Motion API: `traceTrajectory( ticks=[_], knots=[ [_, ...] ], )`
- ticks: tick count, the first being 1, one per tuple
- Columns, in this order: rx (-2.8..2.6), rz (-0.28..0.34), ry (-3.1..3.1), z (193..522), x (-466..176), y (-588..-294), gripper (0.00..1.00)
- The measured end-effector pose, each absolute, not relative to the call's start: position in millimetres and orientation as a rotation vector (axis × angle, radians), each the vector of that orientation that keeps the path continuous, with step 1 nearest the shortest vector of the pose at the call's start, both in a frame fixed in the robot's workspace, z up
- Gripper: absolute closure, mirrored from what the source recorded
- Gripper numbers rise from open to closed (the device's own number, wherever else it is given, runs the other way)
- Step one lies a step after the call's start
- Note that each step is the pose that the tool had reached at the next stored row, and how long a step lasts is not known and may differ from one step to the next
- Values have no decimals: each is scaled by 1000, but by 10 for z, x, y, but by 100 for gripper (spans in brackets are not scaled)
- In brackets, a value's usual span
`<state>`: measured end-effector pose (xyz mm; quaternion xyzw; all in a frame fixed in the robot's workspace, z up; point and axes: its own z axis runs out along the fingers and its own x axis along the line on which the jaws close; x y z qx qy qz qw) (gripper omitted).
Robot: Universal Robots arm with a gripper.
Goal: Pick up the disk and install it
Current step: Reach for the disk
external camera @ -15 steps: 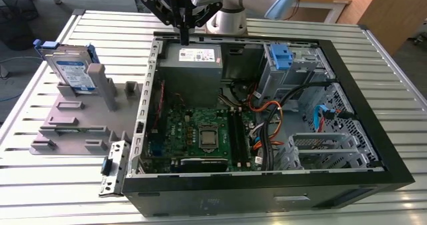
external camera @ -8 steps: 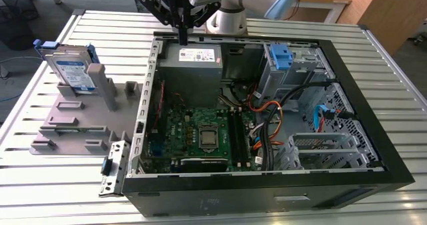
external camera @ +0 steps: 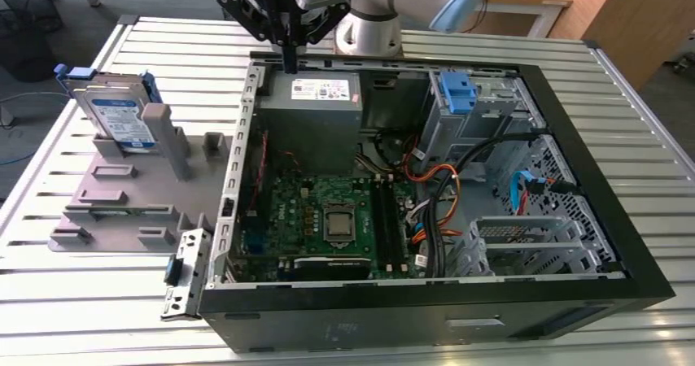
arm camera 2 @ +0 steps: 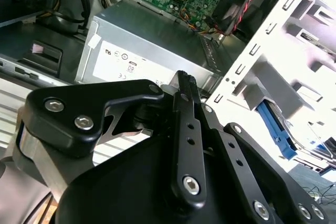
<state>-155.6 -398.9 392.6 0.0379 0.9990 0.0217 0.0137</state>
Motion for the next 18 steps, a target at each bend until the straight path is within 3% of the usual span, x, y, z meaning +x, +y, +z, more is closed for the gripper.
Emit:
traceTrajectory(
  ticks=[18],
  knots=[
    [118, 68, 3111, 3923, -1672, -3989, 89]
  ],
)
